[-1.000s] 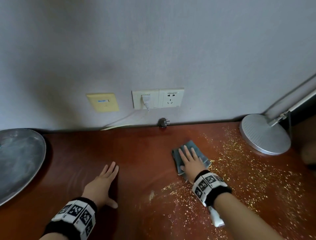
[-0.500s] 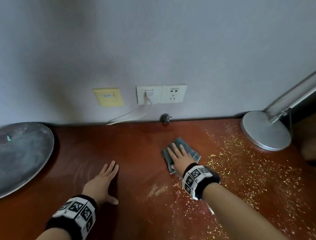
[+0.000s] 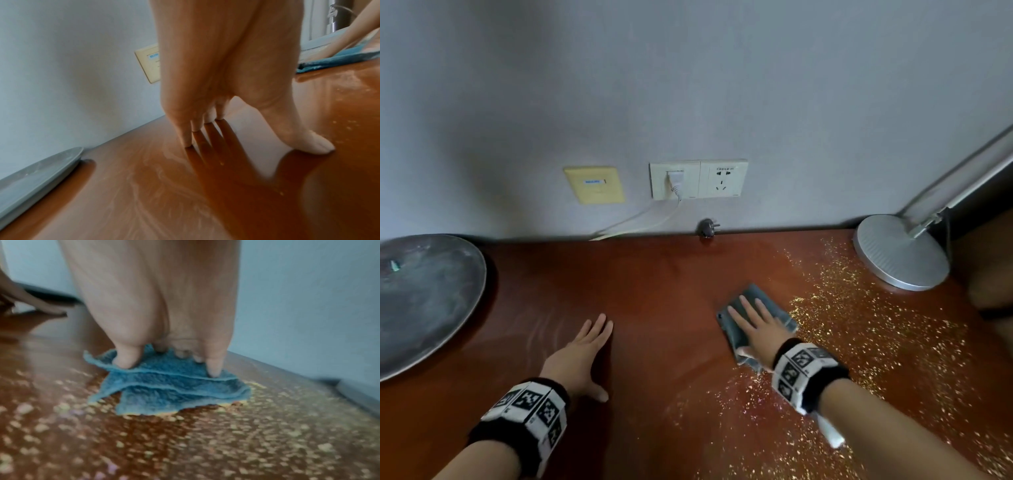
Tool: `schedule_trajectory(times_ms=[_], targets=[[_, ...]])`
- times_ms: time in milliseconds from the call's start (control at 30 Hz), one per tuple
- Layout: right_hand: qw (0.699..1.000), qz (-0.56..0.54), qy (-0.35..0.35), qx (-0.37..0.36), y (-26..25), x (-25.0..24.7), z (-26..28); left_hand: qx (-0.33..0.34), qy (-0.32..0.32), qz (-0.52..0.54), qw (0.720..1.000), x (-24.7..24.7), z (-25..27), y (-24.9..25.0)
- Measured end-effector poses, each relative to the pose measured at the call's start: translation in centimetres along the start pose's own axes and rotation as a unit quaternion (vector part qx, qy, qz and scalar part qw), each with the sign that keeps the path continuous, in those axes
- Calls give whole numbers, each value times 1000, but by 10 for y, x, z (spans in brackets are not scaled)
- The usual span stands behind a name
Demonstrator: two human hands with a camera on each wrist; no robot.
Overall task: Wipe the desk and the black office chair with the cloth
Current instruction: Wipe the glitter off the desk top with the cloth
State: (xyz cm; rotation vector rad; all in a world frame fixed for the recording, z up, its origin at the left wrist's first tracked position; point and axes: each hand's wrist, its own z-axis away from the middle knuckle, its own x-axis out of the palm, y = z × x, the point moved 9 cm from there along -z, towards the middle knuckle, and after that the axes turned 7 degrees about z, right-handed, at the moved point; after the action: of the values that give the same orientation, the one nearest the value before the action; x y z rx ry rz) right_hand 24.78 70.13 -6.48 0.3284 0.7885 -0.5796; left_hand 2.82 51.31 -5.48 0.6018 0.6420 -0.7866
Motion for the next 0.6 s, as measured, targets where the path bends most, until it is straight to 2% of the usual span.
schedule_trajectory(times_ms=[67, 200, 267, 367, 600], targets=[[1000, -26, -4, -13, -7, -1, 8, -3, -3, 0, 1000, 1, 1, 0], [993, -57, 32, -96, -64, -4, 24, -3, -2, 6, 1000, 1, 0, 1], [996, -31, 45, -76, -61, -5, 26, -3, 0, 8, 1000, 1, 1, 2], [998, 12, 20, -61, -69, -2, 31, -5, -1, 5, 1000, 1, 1, 2], [977, 18, 33, -208, -184, 22, 45, 3, 7, 1, 1000, 2, -1, 1]])
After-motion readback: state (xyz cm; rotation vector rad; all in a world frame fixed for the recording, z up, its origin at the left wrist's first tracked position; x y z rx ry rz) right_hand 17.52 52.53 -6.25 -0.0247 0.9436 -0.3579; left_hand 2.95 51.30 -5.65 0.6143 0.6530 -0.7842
